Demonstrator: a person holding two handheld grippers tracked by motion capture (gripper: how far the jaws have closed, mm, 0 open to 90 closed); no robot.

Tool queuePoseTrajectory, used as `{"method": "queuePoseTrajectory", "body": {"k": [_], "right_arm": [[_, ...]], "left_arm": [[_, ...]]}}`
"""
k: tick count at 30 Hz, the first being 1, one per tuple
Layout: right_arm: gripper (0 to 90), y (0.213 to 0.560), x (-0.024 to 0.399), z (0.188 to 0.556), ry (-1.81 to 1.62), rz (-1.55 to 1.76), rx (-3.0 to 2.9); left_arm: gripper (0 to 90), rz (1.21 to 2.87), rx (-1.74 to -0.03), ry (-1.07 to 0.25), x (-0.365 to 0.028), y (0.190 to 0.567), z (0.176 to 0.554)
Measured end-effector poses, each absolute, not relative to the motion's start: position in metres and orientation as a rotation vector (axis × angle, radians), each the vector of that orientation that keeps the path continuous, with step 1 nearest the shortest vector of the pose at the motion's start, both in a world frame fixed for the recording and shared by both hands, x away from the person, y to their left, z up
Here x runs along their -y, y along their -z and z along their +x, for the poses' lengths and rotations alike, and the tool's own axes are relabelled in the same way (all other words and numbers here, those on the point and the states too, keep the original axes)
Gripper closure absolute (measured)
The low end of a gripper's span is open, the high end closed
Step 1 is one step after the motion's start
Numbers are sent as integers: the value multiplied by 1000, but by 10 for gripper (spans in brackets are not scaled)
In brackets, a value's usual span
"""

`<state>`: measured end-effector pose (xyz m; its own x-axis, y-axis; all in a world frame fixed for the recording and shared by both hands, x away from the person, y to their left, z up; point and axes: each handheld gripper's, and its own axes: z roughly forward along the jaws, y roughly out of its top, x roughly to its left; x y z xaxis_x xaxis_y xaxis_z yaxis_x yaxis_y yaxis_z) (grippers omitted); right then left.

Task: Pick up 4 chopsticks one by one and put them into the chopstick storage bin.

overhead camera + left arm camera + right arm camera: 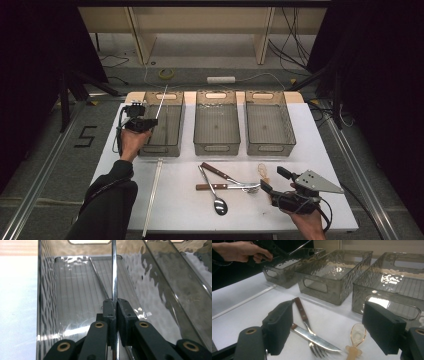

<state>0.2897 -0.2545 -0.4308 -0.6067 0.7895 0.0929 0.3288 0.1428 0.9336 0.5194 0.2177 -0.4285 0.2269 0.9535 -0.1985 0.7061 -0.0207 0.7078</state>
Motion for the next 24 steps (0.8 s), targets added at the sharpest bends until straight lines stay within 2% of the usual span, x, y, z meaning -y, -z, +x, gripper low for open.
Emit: {"method": "queuePoseTrajectory", "body": {"k": [11, 16, 20, 24], "right_arm": [[257, 431, 255, 290, -1463, 1072, -2005], [257, 431, 255, 290, -1465, 1075, -2002], [257, 430, 255, 289, -1467, 1076, -1999], [257, 430, 255, 289, -1468, 1077, -1998]], "left_arm": [[814, 1774, -1574, -389, -214, 432, 520], [727, 1765, -1540, -360, -215, 426, 514], [604, 1763, -1503, -303, -215, 418, 502], [513, 1776, -1475, -310, -216, 411, 484]]}}
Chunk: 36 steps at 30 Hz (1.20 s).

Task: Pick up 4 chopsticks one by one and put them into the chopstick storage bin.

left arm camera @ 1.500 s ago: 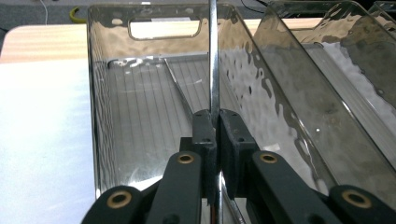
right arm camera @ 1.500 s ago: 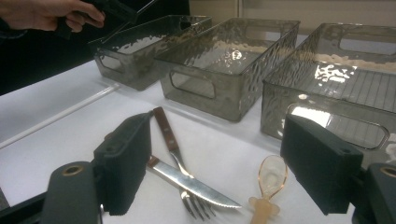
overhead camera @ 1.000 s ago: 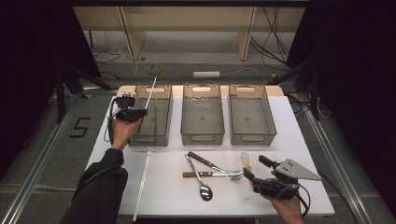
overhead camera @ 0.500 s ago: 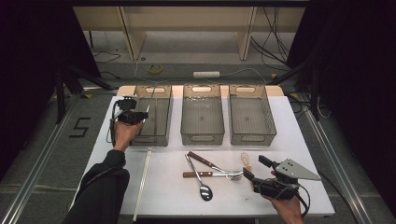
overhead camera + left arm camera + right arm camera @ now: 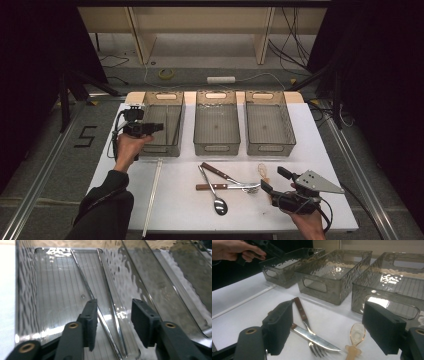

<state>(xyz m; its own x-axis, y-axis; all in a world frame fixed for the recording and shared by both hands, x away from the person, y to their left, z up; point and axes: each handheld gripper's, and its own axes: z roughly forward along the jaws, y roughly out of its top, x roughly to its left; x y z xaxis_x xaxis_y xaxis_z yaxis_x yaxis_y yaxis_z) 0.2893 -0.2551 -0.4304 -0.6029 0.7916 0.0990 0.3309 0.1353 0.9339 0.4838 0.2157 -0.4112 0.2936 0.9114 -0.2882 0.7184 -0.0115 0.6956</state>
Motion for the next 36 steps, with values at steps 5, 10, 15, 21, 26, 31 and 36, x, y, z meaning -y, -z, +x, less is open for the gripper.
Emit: {"method": "queuePoseTrajectory", "body": {"k": [5, 10, 15, 21, 26, 31, 36], "right_arm": [[257, 431, 254, 290, -1462, 1074, -2003], [257, 430, 254, 288, -1459, 1068, -2000], [257, 429, 254, 288, -1461, 1062, -1999], [257, 429, 254, 288, -1463, 1060, -2000], [257, 429, 254, 288, -1466, 1060, -1998], [257, 429, 254, 287, -1463, 1058, -2001], [257, 429, 254, 287, -1462, 1057, -2002]], "left_arm": [[429, 1816, -1458, -321, -216, 406, 465], [383, 1844, -1443, -364, -213, 403, 447], [350, 1875, -1445, -350, -210, 408, 433], [325, 1904, -1427, -341, -203, 406, 421], [316, 1921, -1420, -332, -201, 405, 411], [294, 1936, -1422, -315, -205, 406, 400], [270, 1954, -1432, -291, -208, 411, 389]]}}
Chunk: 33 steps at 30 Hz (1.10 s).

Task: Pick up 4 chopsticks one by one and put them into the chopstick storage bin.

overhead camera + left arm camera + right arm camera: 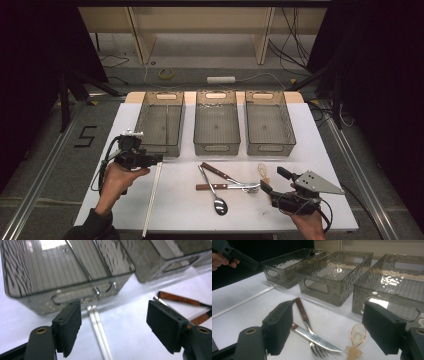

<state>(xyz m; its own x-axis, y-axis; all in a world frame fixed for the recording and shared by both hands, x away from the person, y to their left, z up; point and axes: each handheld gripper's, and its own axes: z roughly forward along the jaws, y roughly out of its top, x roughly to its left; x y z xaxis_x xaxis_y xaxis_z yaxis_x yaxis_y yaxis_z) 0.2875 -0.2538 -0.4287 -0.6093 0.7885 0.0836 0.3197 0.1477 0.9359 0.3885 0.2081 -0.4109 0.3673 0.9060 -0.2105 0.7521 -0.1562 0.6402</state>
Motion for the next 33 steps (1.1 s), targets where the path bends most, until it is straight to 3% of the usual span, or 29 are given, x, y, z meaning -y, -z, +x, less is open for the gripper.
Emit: {"method": "queuePoseTrajectory", "body": {"k": [21, 33], "right_arm": [[257, 429, 253, 287, -1456, 1054, -2004], [258, 429, 253, 287, -1451, 1055, -2006]], "left_arm": [[251, 2023, -1474, -260, -205, 429, 361], [353, 2067, -1499, -236, -210, 440, 354]]}}
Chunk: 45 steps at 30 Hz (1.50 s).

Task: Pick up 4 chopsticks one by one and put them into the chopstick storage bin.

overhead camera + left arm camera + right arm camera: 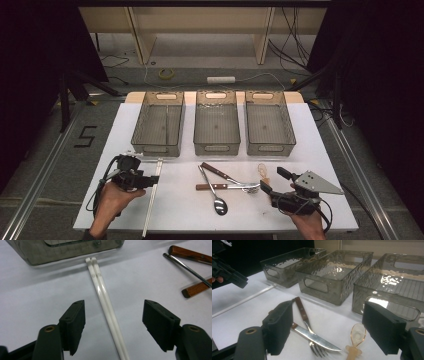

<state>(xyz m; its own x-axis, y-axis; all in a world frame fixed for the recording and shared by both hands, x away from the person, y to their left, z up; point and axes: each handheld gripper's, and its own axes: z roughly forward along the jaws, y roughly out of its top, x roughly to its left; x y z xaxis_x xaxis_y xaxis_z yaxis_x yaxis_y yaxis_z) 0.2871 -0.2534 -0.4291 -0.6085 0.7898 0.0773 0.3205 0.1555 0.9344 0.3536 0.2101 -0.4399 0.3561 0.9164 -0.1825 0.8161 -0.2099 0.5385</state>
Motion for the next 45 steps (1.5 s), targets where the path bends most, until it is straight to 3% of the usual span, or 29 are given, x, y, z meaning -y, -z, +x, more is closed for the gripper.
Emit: {"method": "queuePoseTrajectory", "body": {"k": [13, 31, 45], "right_arm": [[257, 429, 253, 287, -1453, 1054, -2004], [258, 429, 253, 287, -1451, 1051, -2008], [257, 429, 252, 287, -1452, 1048, -2011]], "left_arm": [[436, 2121, -1495, -209, -210, 447, 345], [632, 2210, -1507, -153, -209, 462, 345], [680, 2230, -1515, -137, -208, 467, 348]]}}
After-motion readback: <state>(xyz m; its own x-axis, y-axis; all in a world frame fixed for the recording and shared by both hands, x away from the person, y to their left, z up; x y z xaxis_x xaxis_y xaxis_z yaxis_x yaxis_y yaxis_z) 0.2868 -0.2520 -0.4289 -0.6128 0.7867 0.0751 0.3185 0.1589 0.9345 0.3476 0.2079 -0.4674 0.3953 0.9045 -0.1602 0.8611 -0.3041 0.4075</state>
